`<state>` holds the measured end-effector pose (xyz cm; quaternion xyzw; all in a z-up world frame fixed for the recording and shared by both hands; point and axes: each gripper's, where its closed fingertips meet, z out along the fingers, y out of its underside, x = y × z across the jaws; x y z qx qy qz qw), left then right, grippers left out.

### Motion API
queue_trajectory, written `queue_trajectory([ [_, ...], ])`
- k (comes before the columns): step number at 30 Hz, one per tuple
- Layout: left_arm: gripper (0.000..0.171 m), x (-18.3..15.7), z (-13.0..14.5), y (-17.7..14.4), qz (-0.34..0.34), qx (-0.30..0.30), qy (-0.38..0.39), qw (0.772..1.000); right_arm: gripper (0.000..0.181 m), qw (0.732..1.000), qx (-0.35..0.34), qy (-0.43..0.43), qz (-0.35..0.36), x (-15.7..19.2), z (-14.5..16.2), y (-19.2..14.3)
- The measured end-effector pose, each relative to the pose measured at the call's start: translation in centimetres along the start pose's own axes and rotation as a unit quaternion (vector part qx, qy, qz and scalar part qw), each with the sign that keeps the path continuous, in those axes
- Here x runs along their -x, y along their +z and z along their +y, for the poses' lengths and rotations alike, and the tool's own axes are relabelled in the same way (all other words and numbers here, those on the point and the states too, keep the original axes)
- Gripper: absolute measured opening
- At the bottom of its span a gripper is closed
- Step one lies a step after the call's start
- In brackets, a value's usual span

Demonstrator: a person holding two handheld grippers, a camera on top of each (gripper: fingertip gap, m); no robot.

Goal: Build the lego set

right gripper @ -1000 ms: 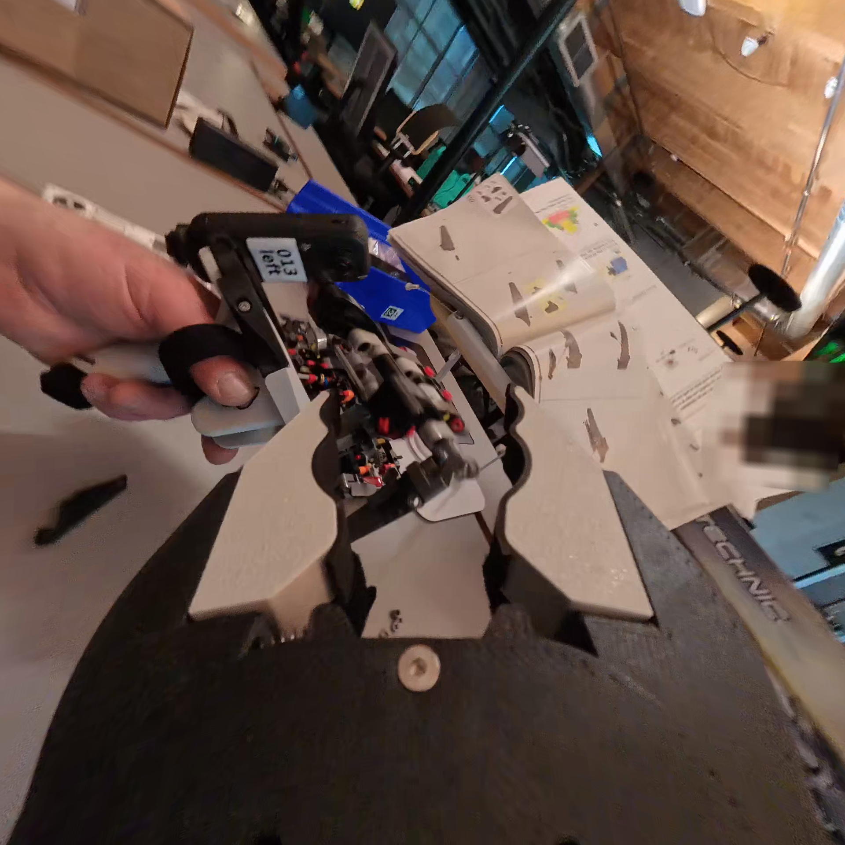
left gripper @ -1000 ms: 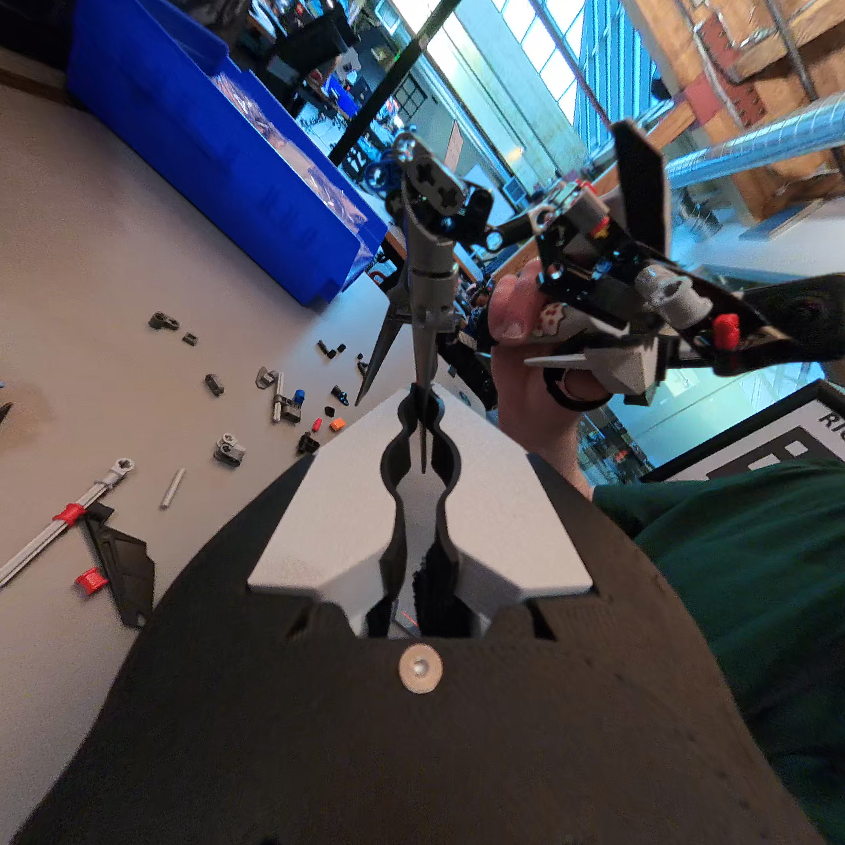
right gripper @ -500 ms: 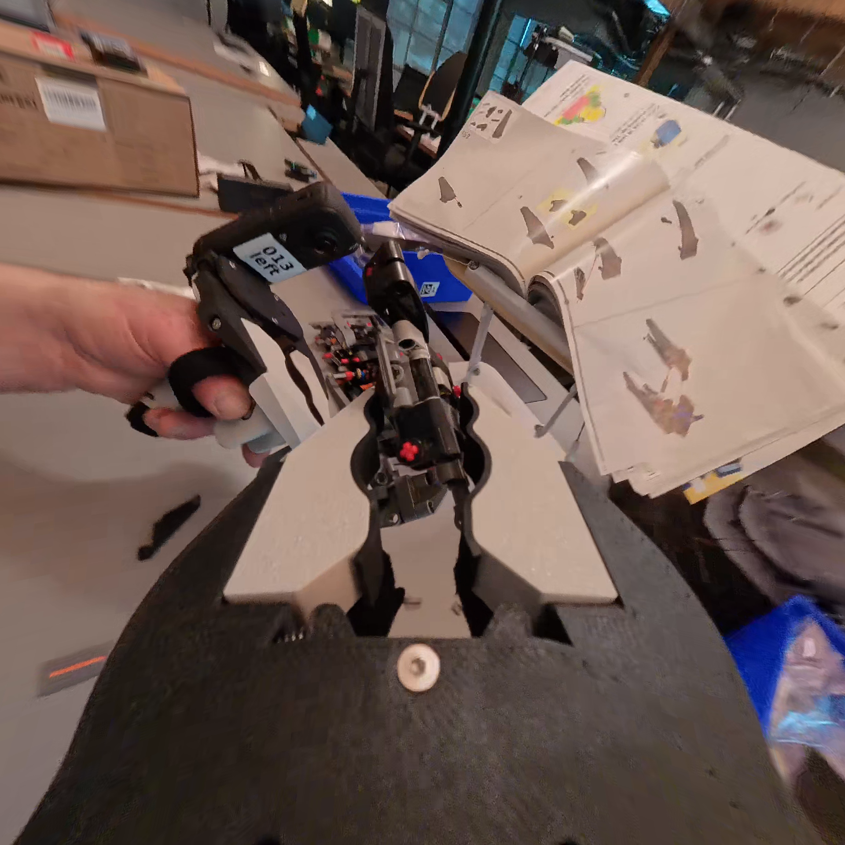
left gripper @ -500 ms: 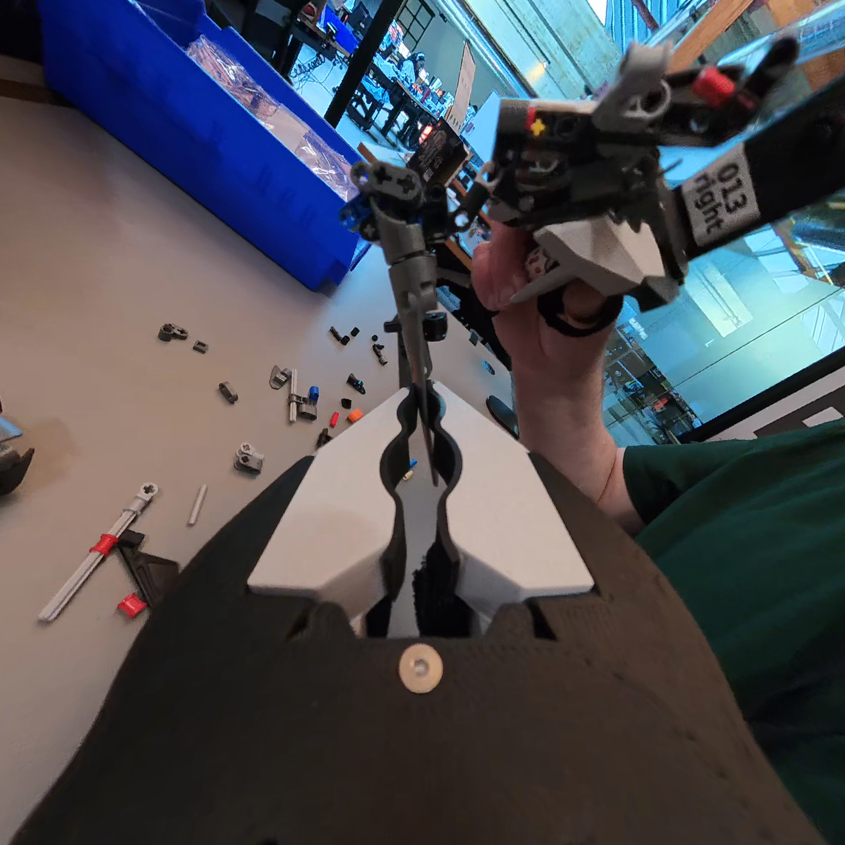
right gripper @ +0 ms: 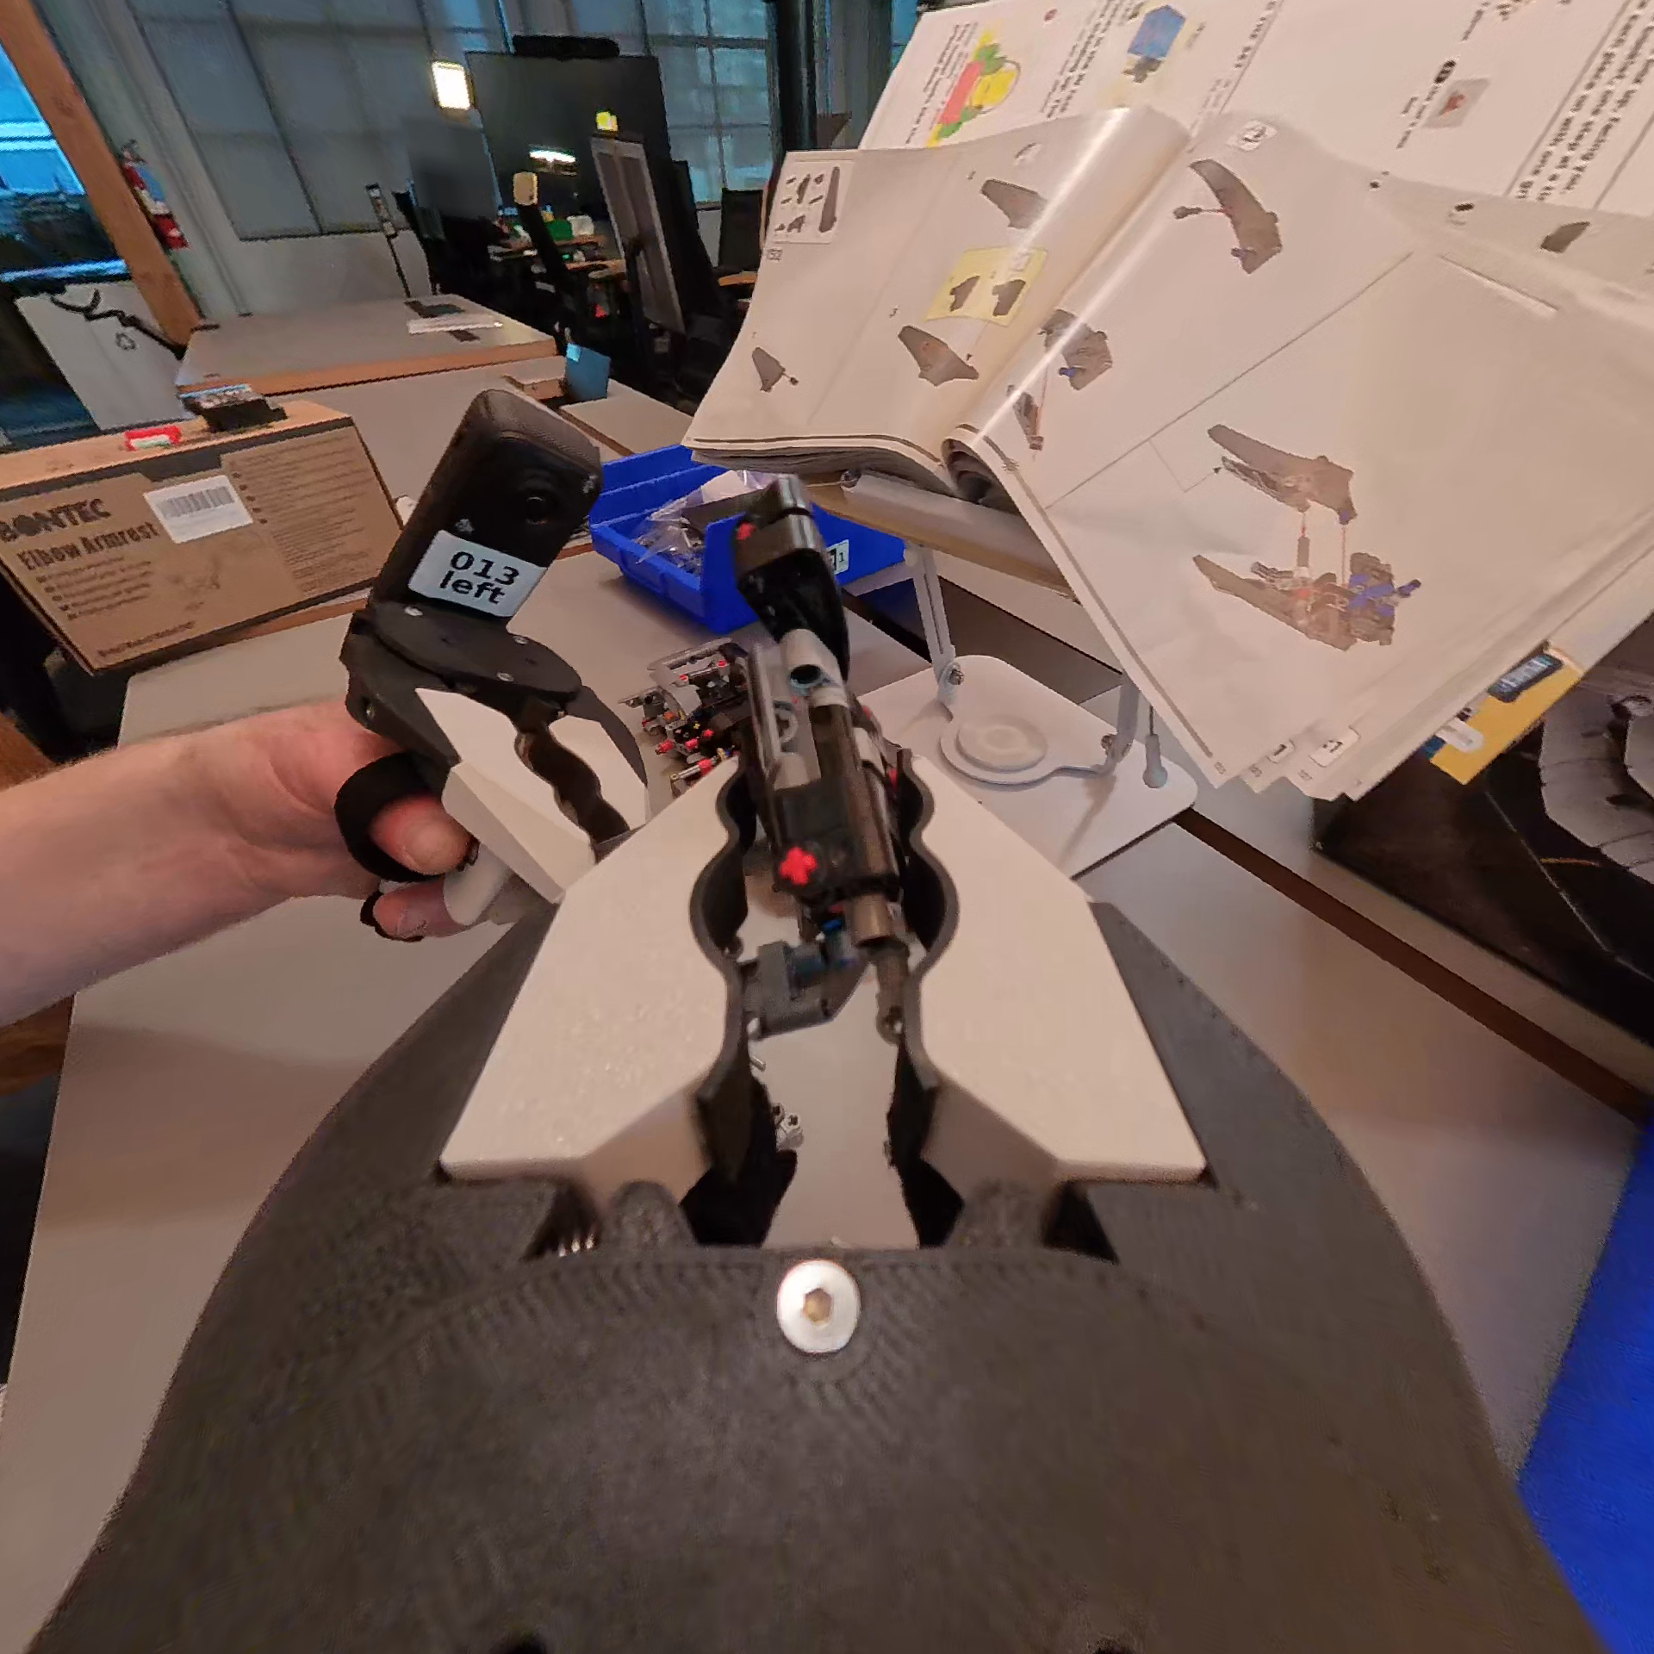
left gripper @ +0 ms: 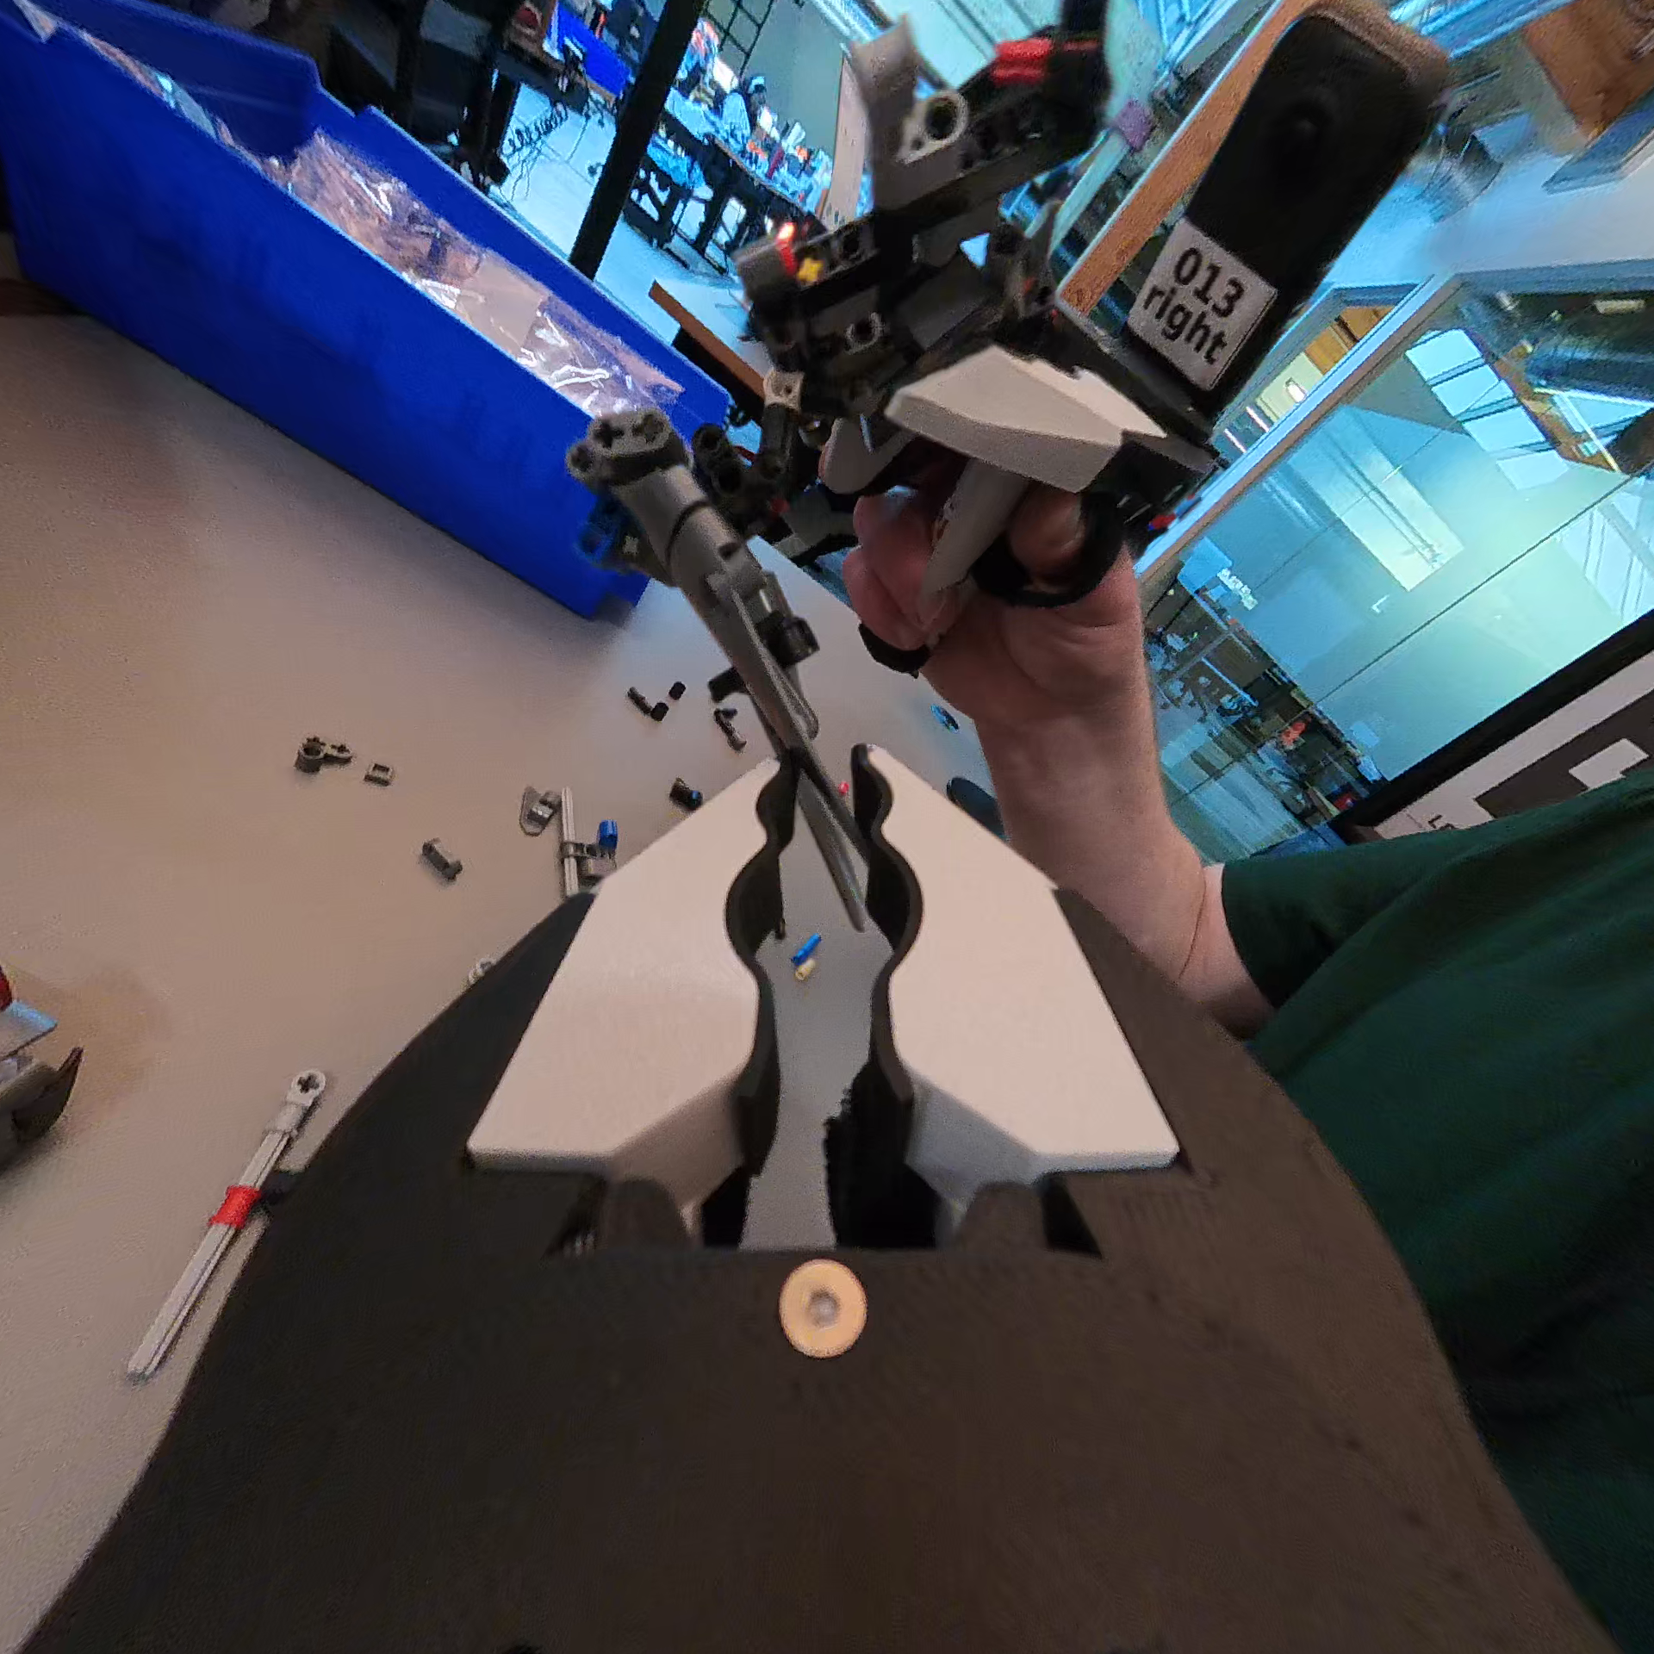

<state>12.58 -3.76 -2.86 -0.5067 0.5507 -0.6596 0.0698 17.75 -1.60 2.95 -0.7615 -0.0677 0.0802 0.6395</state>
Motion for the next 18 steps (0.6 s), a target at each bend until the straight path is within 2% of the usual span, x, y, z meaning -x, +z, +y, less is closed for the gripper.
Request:
queue_trajectory([
  [4, 0.015, 0.0, -0.3, 0.4, -0.002, -0.018, 0.003, 1.000, 0.024, 1.000, 0.003, 0.008, 0.018, -0.8, 0.4, -0.3],
  [12, 0.014, 0.5, -0.3, 0.6, 0.001, -0.038, -0.011, 0.999, 0.024, 0.999, 0.005, 0.034, 0.031, -1.6, 1.2, -0.5],
  [18, 0.024, 0.3, -0.8, 0.3, -0.024, -0.057, 0.037, 0.997, 0.023, 0.996, 0.002, 0.063, 0.057, -2.9, 1.9, -1.2],
])
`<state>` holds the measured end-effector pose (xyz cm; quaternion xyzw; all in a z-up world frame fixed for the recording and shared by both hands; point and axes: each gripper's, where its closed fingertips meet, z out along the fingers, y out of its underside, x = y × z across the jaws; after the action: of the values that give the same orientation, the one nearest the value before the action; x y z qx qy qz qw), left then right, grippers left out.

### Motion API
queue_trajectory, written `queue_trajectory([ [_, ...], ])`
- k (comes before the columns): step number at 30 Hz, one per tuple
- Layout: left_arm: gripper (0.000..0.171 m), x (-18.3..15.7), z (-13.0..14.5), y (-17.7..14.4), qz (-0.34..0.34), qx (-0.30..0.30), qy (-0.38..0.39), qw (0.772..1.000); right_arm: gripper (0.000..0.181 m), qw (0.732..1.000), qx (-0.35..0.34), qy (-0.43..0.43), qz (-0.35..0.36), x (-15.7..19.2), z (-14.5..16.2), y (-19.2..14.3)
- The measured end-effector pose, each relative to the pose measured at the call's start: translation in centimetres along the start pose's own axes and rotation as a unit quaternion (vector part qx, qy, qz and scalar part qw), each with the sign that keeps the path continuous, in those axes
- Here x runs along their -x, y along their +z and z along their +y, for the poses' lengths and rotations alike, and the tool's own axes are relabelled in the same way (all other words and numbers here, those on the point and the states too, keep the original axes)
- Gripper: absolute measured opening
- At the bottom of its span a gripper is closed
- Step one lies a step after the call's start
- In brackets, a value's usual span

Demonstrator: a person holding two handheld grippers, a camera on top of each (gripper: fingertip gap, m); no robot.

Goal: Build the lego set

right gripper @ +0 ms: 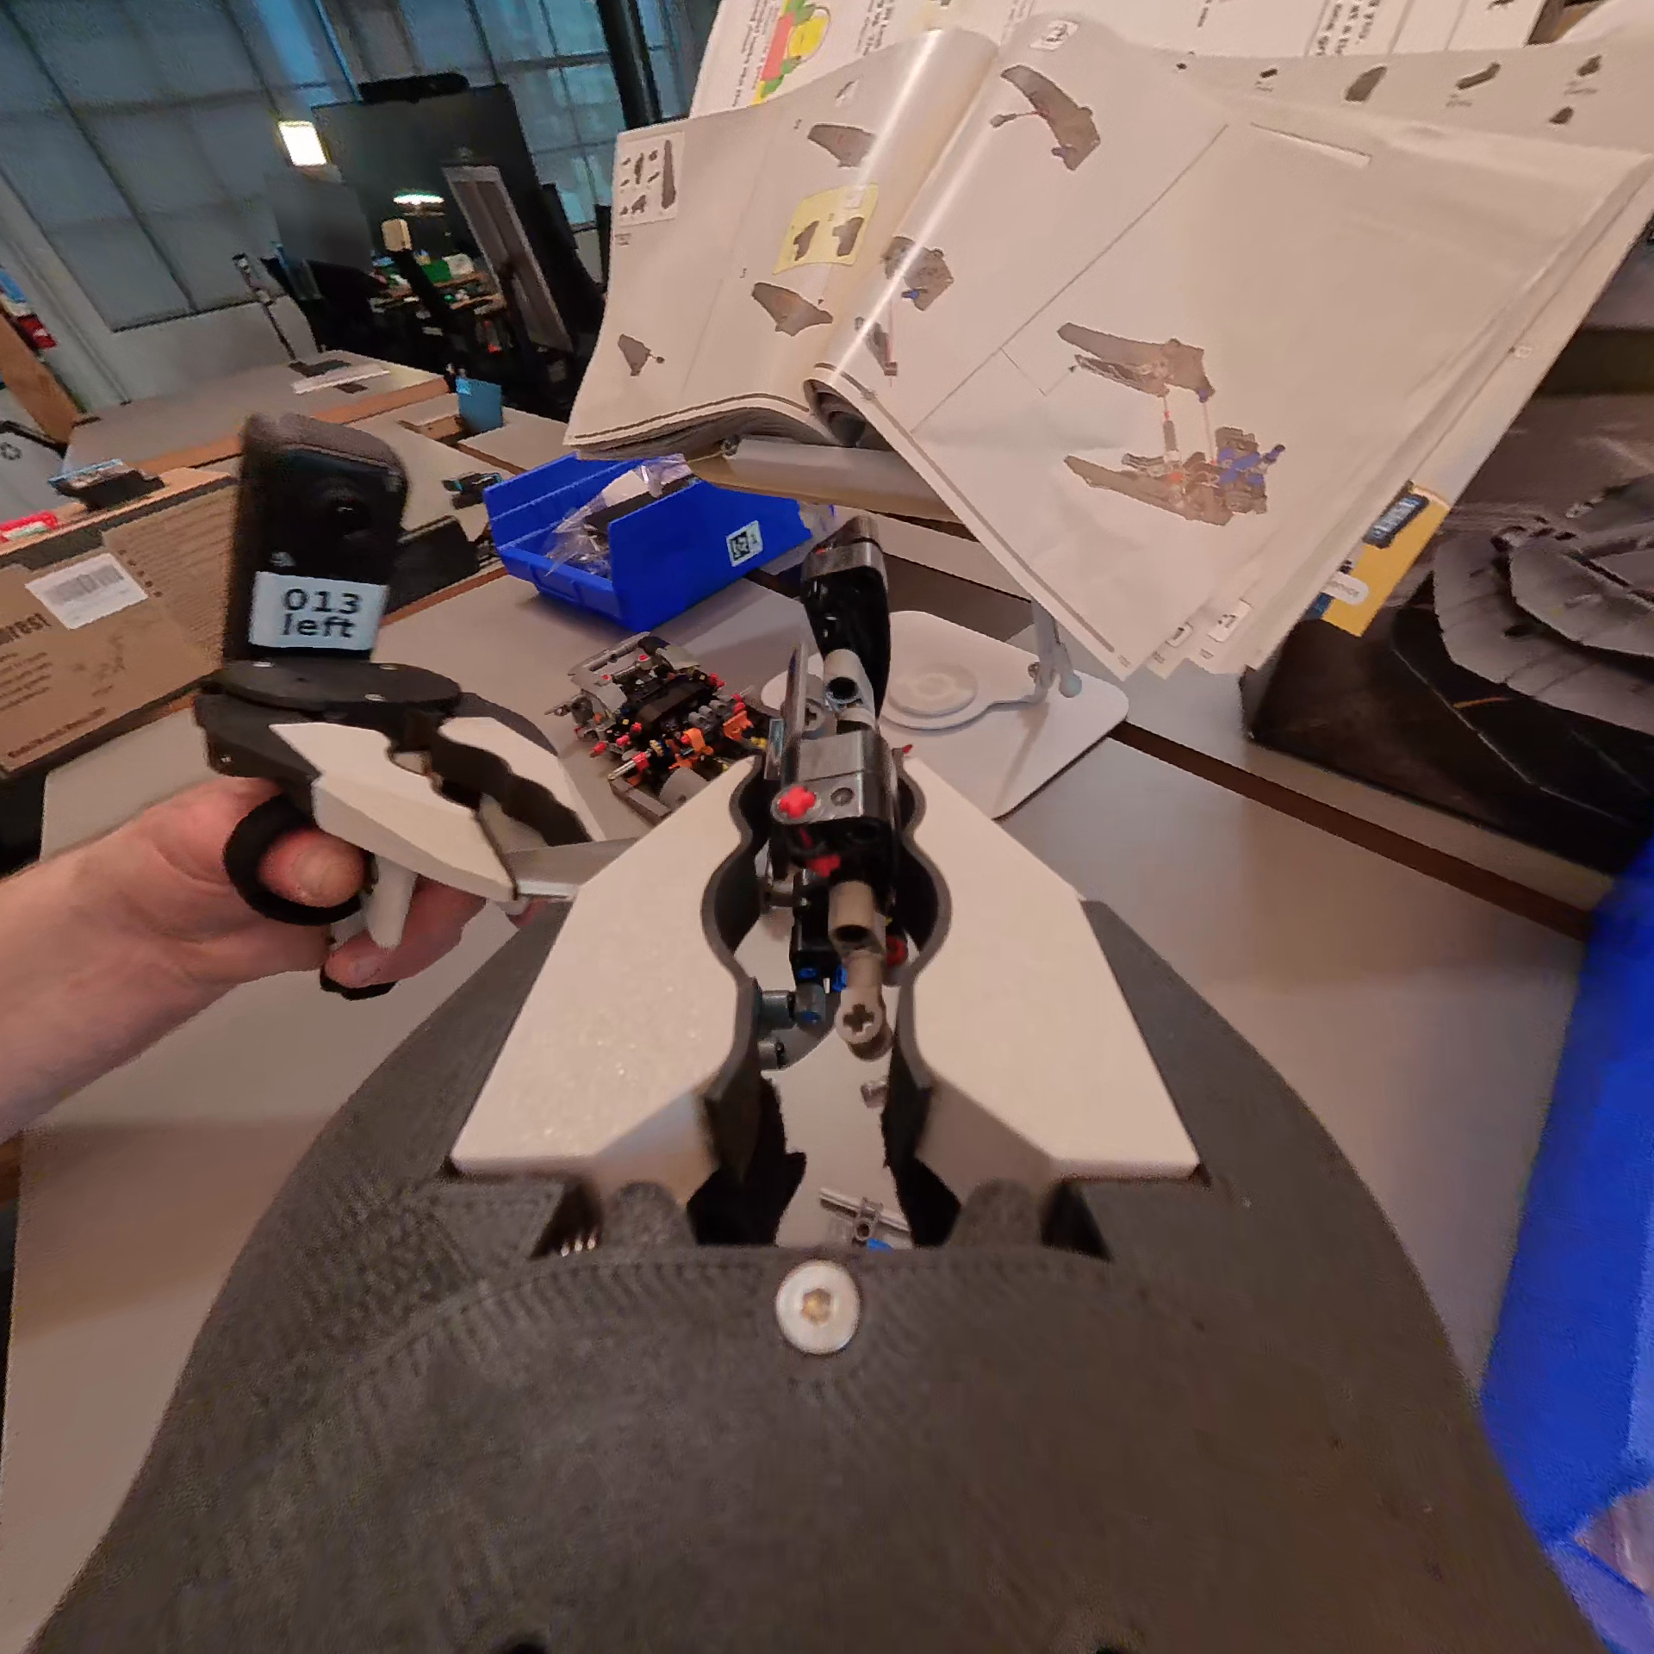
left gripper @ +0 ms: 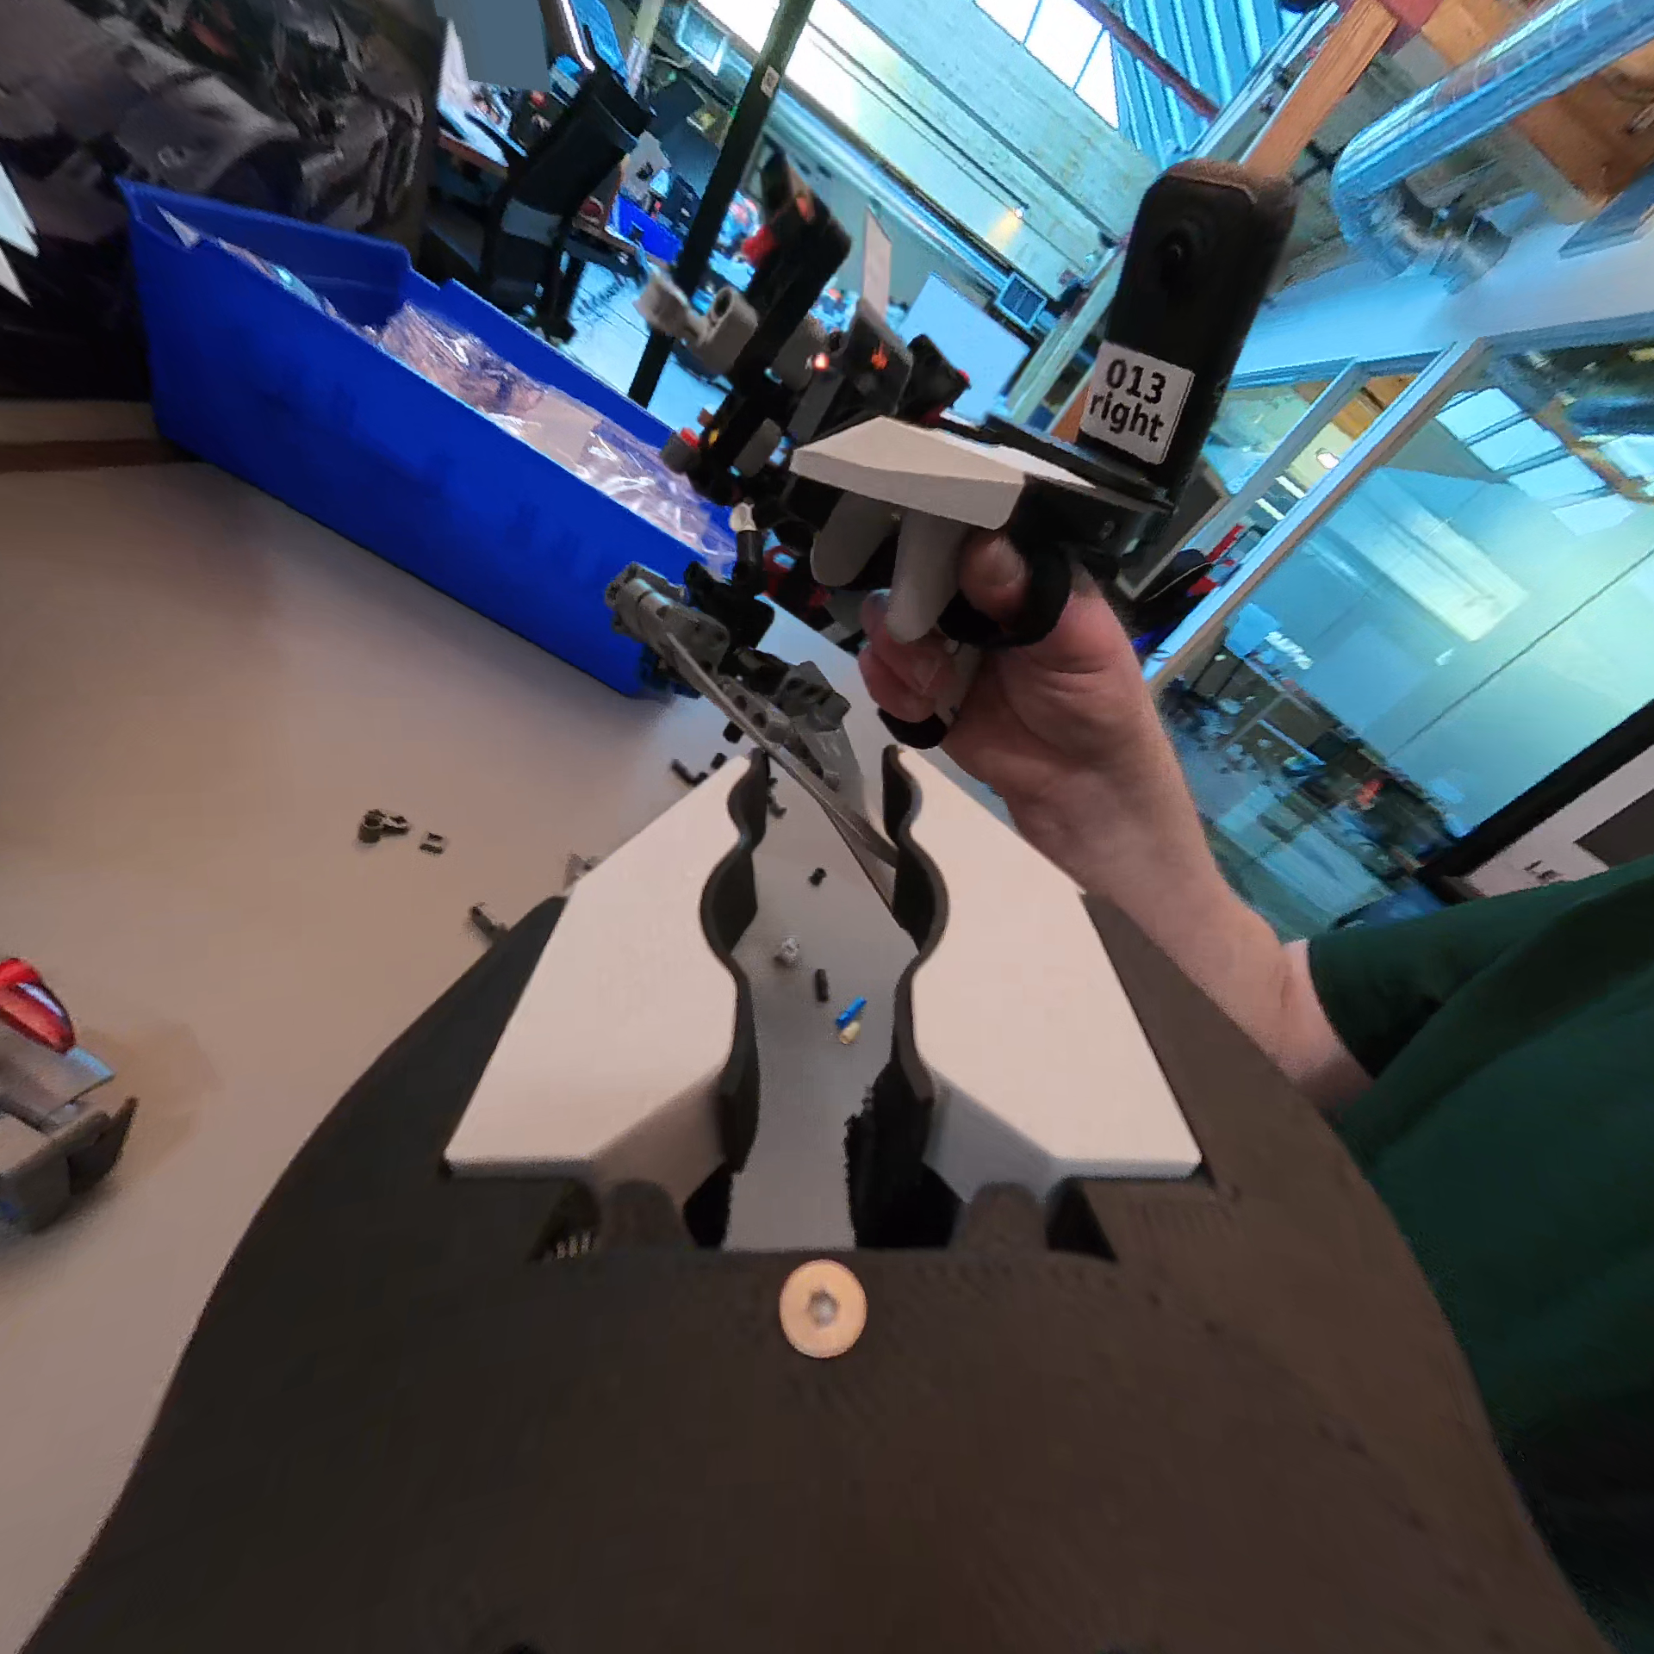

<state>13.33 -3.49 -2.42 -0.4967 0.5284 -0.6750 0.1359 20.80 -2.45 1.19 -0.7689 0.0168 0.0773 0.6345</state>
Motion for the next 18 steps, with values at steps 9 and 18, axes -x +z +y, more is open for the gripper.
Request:
queue_trajectory([
  [9, 0.042, 0.8, 0.1, -0.2, -0.183, 0.041, 0.263, 0.946, 0.023, 0.999, 0.009, 0.034, 0.040, -1.7, 0.9, -1.0],
  [18, 0.019, 1.5, 0.4, 1.1, -0.241, 0.056, 0.367, 0.897, 0.023, 0.998, 0.014, 0.046, 0.037, -1.1, 1.2, -0.8],
])
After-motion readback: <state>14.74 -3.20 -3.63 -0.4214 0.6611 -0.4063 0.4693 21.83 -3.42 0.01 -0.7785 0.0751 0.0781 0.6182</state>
